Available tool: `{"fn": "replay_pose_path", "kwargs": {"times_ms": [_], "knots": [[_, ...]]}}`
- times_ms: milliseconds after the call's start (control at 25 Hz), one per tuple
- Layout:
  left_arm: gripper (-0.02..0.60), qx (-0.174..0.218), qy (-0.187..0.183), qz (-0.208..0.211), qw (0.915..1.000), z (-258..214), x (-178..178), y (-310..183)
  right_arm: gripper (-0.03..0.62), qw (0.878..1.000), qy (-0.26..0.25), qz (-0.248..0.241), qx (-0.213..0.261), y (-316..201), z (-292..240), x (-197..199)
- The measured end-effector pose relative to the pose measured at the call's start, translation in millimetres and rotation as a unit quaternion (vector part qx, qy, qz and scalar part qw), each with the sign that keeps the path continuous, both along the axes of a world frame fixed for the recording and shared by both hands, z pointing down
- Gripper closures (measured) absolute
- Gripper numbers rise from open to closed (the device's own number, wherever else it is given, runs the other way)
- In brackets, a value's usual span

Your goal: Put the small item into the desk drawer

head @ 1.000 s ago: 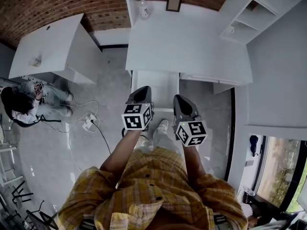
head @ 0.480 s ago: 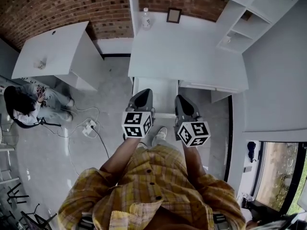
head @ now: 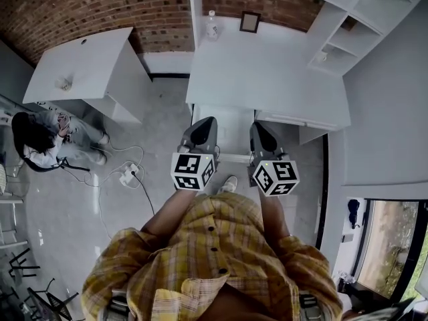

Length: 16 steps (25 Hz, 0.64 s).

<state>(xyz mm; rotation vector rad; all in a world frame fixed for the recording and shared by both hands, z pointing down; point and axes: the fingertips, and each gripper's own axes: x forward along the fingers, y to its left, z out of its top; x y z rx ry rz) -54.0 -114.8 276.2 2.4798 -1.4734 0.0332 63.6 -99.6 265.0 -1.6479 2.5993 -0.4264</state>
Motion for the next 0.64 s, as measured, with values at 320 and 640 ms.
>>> {"fn": "replay_pose_path", "kwargs": {"times_ms": [320,640], "knots": [[0.578,0.021,-0.009,-0.002,0.9997,-9.6,-4.2,4.4,0.595,1.0,0.004,-0.004,0.006,-0.2,-2.7,-3.3],[0.578,0.033,-0.011,-0.006,0.9994,-10.8,-4.5,4.8,0.595,1.0,0.007,-0.001,0.009,-2.6,-1.5,-1.5]]}}
